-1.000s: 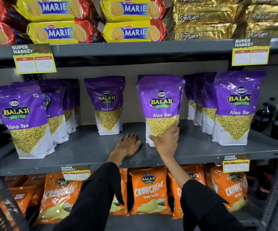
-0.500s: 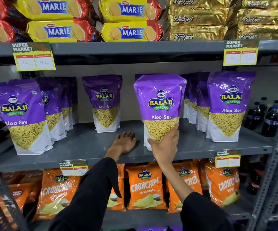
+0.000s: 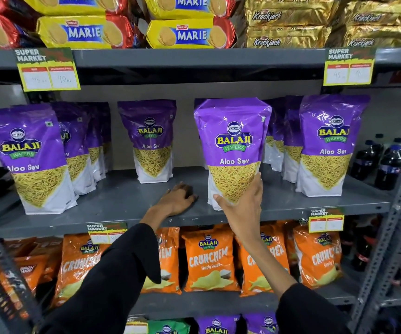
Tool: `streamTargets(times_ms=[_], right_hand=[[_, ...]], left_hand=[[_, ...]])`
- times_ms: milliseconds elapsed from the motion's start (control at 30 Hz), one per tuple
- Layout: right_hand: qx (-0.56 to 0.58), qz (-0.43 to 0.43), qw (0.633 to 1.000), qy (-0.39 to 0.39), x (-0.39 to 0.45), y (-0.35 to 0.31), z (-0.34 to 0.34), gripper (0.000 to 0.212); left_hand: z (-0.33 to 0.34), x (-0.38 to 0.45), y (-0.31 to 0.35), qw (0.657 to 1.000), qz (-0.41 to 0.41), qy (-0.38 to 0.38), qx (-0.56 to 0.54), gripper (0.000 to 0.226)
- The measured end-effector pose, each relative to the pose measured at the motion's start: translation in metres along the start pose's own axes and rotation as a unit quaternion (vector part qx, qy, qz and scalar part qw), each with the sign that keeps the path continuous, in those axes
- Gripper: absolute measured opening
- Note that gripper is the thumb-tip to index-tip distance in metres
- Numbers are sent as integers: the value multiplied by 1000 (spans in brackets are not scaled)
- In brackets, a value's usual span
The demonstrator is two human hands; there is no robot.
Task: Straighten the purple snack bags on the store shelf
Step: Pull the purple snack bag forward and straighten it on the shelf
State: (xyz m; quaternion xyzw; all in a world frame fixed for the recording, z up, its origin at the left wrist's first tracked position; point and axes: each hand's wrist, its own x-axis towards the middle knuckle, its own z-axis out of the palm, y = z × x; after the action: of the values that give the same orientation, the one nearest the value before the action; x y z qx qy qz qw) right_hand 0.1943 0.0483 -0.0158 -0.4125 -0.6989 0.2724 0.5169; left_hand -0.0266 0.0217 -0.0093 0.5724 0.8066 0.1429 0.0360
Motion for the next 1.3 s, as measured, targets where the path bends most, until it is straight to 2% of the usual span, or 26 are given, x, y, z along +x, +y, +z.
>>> streamTargets(times_ms=[167,700,1300], right_hand=[[1,7,1000,-15,1,0,4,131],[-26,18,998,-46,37,-5,28,123],[-24,5,999,-26,43,4,29,120]], left_hand=[[5,-4,2,998,-19,-24,58,69],[1,-11,7,998,-17,-18,63,67],[0,-15,9,998,-18,-20,63,67]])
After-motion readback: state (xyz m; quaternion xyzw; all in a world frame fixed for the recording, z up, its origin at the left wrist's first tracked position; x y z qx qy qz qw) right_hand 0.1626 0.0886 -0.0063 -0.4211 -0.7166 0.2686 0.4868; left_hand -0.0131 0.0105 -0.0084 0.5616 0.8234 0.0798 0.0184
